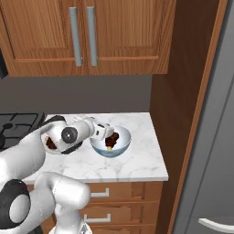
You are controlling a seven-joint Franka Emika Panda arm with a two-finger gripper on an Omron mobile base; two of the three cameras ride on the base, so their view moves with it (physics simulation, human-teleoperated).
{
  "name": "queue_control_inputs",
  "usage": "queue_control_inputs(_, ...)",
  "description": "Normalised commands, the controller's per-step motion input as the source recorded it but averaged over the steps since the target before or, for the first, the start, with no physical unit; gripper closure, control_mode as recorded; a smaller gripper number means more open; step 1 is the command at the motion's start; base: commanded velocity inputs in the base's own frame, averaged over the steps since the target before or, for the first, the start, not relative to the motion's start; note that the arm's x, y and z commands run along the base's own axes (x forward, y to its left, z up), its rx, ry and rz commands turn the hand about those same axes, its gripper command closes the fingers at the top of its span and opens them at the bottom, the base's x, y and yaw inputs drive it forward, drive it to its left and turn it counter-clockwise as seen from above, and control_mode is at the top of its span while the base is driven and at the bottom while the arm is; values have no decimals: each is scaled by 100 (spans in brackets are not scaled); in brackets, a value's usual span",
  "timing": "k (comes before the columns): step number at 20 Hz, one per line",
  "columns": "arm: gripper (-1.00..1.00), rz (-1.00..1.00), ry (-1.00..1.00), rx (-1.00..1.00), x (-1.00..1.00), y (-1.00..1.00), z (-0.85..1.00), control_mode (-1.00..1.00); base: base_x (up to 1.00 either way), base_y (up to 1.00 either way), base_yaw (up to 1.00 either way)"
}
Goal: Place one of the steaks on the plate and the other in the bowl. Then place the bowl in the fridge.
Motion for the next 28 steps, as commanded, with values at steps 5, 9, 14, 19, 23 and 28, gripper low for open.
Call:
queue_control_inputs(5, -100, 0, 7, 1, -26, -8, 100, -100, 0, 0, 0)
queue_control_inputs(9, -100, 0, 21, 6, -29, -7, 100, -100, 0, 0, 0)
queue_control_inputs(14, -100, 0, 14, 4, -53, -5, 31, -100, 0, 0, 0)
queue_control_inputs(19, -100, 0, 0, 0, -93, 0, -4, -100, 0, 0, 0)
queue_control_inputs(23, -100, 5, 3, 0, -88, 0, 3, -100, 0, 0, 0)
queue_control_inputs(28, -100, 18, 22, 0, -56, 0, 23, -100, 0, 0, 0)
